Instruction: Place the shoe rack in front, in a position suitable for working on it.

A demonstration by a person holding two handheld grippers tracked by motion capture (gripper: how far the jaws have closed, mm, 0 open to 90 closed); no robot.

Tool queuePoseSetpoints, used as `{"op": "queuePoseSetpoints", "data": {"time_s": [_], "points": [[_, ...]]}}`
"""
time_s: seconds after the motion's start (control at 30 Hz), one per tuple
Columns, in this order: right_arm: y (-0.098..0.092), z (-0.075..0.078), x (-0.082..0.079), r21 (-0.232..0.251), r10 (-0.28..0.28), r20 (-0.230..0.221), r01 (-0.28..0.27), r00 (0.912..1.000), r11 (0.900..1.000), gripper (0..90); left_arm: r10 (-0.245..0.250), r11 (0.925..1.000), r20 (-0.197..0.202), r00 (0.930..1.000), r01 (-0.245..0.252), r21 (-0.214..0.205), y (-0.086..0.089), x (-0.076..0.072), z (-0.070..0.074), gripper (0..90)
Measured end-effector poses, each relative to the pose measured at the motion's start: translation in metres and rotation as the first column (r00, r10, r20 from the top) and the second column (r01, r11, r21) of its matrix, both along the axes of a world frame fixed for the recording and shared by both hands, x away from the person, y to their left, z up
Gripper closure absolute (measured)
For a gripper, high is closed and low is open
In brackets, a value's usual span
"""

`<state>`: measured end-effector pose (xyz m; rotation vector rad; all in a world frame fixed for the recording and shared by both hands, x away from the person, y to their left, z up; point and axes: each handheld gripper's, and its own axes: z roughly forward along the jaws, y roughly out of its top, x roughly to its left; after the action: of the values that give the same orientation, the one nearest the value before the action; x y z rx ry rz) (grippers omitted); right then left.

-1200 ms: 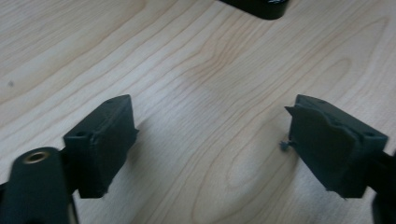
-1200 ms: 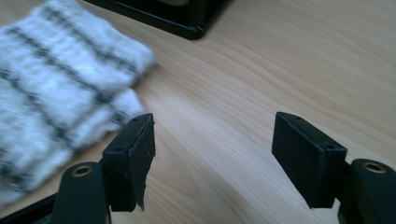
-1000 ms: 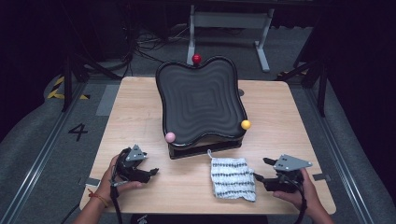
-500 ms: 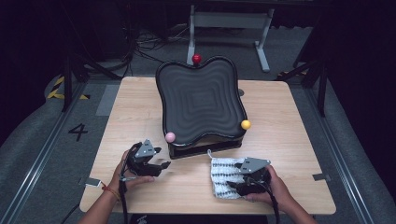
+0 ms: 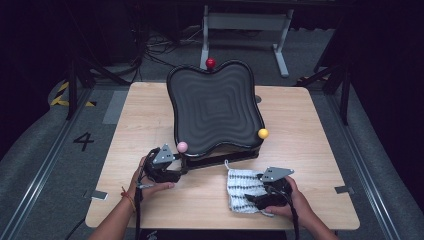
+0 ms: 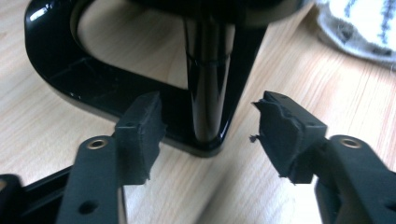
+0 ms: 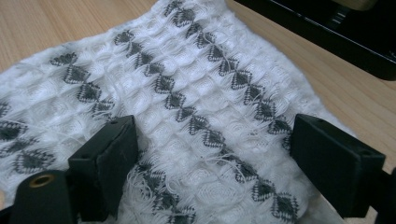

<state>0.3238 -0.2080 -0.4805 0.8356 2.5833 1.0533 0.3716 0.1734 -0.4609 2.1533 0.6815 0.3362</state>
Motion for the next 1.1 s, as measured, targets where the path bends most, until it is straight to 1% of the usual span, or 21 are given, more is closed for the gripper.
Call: {"op": "queuePoseSetpoints", "data": {"time_s": [0.07, 0.1, 0.13, 0.17, 0.2, 0.3, 0.37, 0.4, 0.5, 0.53, 0.57, 0.6, 0.63, 0.67, 0.7, 0.83, 0.87, 0.93, 1.0, 1.07, 1.1], "points": [[-0.001, 0.0, 0.001, 0.003, 0.006, 0.004, -0.006, 1.0, 1.0, 16.0, -0.006, 1.0, 0.006, 1.0, 0.006, 0.002, -0.001, 0.002, 0.001, 42.9], [-0.001, 0.0, 0.001, 0.003, 0.006, 0.005, -0.006, 1.0, 1.0, 16.1, -0.006, 0.9999, 0.0, 1.0, 0.006, -0.01, -0.002, 0.001, 0.001, 44.4], [-0.001, 0.0, 0.0, 0.002, 0.005, 0.001, -0.005, 1.0, 1.0, 16.7, -0.015, 0.9999, 0.001, 0.9999, 0.015, -0.006, -0.002, 0.002, 0.001, 46.2], [-0.001, 0.0, 0.0, 0.0, 0.009, 0.002, -0.009, 1.0, 1.0, 18.5, -0.011, 0.9999, -0.002, 0.9999, 0.011, -0.012, -0.004, 0.002, 0.0, 46.7], [-0.001, 0.001, 0.0, -0.001, 0.015, 0.002, -0.015, 0.9999, 0.9999, 20.6, -0.02, 0.9998, 0.0, 0.9998, 0.02, -0.005, -0.004, 0.003, 0.001, 47.3], [-0.002, 0.002, -0.001, 0.0, 0.032, 0.001, -0.032, 0.9995, 0.9995, 29.0, -0.021, 0.9996, -0.001, 0.9998, 0.021, -0.017, -0.008, 0.002, 0.001, 50.7], [-0.003, 0.003, -0.002, -0.002, 0.038, 0.0, -0.038, 0.9993, 0.9993, 34.5, -0.029, 0.9995, 0.003, 0.9996, 0.029, -0.012, -0.012, 0.0, 0.001, 51.5], [-0.004, 0.004, -0.002, -0.002, 0.035, 0.0, -0.035, 0.9994, 0.9994, 38.3, -0.03, 0.9995, 0.003, 0.9996, 0.03, -0.014, -0.013, 0.0, 0.001, 50.5], [-0.007, 0.006, -0.002, -0.002, 0.033, 0.001, -0.033, 0.9994, 0.9994, 49.4, -0.034, 0.9993, -0.002, 0.9994, 0.034, -0.018, -0.014, 0.0, 0.001, 52.4], [-0.008, 0.006, -0.001, -0.002, 0.029, 0.002, -0.029, 0.9996, 0.9996, 50.6, -0.04, 0.9991, 0.002, 0.9992, 0.04, -0.012, -0.014, 0.0, 0.001, 52.1], [-0.008, 0.006, -0.001, -0.002, 0.024, 0.0, -0.024, 0.9997, 0.9997, 50.3, -0.035, 0.9993, 0.0, 0.9994, 0.035, -0.014, -0.015, 0.0, 0.001, 51.1], [-0.009, 0.006, -0.001, -0.002, 0.023, 0.004, -0.023, 0.9997, 0.9997, 48.3, -0.032, 0.9995, 0.007, 0.9995, 0.032, -0.003, -0.016, 0.0, 0.001, 49.9], [-0.008, 0.006, -0.002, -0.018, 0.019, 0.019, -0.019, 0.9996, 0.9997, 45.4, -0.027, 0.9996, 0.011, 0.9996, 0.027, -0.001, -0.017, 0.001, 0.001, 47.7], [-0.008, 0.008, -0.003, -0.037, 0.02, 0.038, -0.019, 0.9991, 0.9991, 43.0, -0.019, 0.9998, 0.01, 0.9998, 0.019, -0.011, -0.018, 0.002, 0.001, 46.4], [-0.007, 0.01, -0.004, -0.042, 0.021, 0.053, -0.019, 0.9984, 0.9989, 40.2, -0.024, 0.9997, 0.016, 0.9996, 0.024, -0.007, -0.018, 0.003, 0.002, 45.6], [-0.007, 0.014, -0.008, -0.005, 0.007, 0.066, -0.007, 0.9978, 1.0, 33.8, -0.023, 0.9989, 0.016, 0.9996, 0.024, -0.04, -0.021, 0.005, 0.003, 46.8], [-0.005, 0.015, -0.009, -0.004, 0.014, 0.074, -0.013, 0.9972, 0.9999, 32.7, -0.027, 0.9989, 0.02, 0.9994, 0.028, -0.037, -0.022, 0.006, 0.003, 48.0], [-0.002, 0.015, -0.01, -0.003, 0.034, 0.062, -0.034, 0.9975, 0.9994, 30.1, -0.03, 0.9988, 0.013, 0.9995, 0.031, -0.037, -0.022, 0.005, 0.003, 49.8], [0.004, 0.011, -0.011, -0.023, 0.047, 0.05, -0.046, 0.9976, 0.9987, 27.6, -0.023, 0.9988, 0.013, 0.9997, 0.023, -0.043, -0.023, 0.004, 0.004, 50.1], [0.008, 0.007, -0.011, -0.047, 0.045, 0.046, -0.043, 0.9979, 0.9979, 24.5, -0.026, 0.9985, 0.009, 0.9996, 0.026, -0.048, -0.022, 0.004, 0.004, 52.6], [0.009, 0.007, -0.01, -0.047, 0.044, 0.048, -0.041, 0.9979, 0.998, 23.3, -0.031, 0.9983, 0.011, 0.9994, 0.032, -0.049, -0.022, 0.004, 0.004, 53.9]]}}
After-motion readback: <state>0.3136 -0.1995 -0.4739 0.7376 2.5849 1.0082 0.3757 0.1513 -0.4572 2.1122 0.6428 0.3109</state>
